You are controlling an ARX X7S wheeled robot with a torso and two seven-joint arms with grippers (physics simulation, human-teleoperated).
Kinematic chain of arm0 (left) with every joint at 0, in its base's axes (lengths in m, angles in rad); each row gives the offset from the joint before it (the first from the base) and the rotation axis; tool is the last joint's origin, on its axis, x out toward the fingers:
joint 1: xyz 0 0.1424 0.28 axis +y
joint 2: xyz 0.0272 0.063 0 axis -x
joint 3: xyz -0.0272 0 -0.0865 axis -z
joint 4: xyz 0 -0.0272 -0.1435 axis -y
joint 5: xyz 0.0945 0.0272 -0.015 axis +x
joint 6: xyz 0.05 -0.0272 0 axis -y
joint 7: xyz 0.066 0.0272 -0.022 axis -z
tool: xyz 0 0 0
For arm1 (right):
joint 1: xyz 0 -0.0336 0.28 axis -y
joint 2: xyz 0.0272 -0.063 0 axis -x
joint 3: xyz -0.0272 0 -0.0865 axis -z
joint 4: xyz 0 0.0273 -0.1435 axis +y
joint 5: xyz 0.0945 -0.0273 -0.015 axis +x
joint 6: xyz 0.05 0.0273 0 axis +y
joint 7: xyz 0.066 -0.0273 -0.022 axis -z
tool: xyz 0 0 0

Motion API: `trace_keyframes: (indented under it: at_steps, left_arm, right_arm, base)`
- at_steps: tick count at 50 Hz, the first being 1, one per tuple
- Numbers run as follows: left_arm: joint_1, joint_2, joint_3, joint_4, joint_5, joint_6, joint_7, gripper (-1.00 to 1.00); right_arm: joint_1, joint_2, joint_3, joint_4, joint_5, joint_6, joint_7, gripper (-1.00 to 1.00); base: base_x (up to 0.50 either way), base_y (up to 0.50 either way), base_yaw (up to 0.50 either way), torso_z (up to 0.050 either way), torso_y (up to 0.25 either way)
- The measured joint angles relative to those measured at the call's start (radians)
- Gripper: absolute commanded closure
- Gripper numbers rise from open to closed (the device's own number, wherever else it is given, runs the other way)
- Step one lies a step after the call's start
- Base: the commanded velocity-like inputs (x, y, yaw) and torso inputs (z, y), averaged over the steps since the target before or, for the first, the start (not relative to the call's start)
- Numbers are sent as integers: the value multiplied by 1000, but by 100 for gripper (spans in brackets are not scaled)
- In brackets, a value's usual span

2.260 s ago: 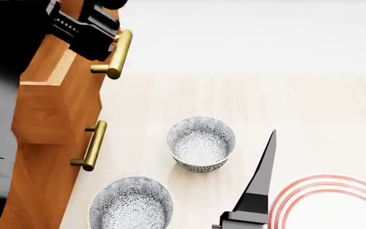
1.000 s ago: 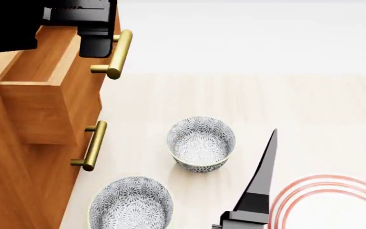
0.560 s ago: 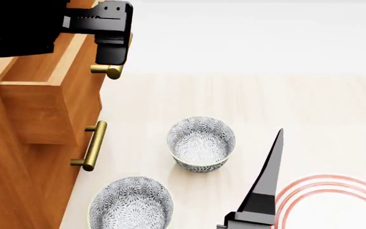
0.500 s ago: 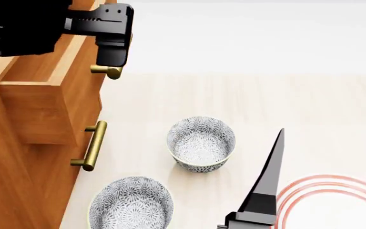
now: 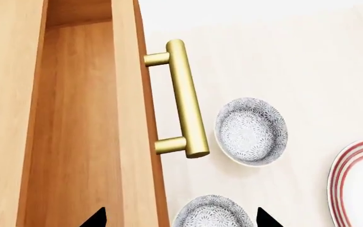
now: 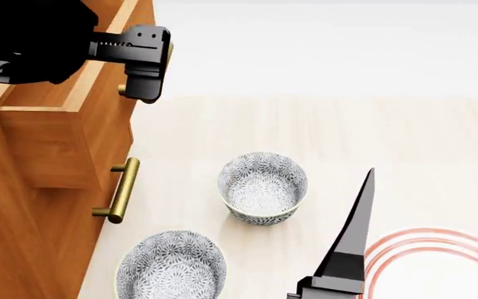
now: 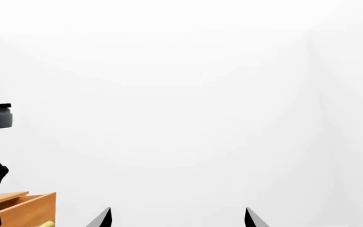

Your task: Open the top drawer of the cabinet.

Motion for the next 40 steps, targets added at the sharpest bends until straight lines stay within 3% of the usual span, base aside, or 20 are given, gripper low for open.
trace_keyframes:
  at_steps: [11,40]
  left_arm:
    - [2,14,31,-53,39,19,79,-100]
    - [28,31,59,-73,99,41,139,-100]
  right_arm:
    - [2,7,-3,0,3,-3,8,-100]
    - [4,20,-16,10,5,-18,22,-100]
  base:
    - [0,0,0,0,0]
    - [0,0,0,0,0]
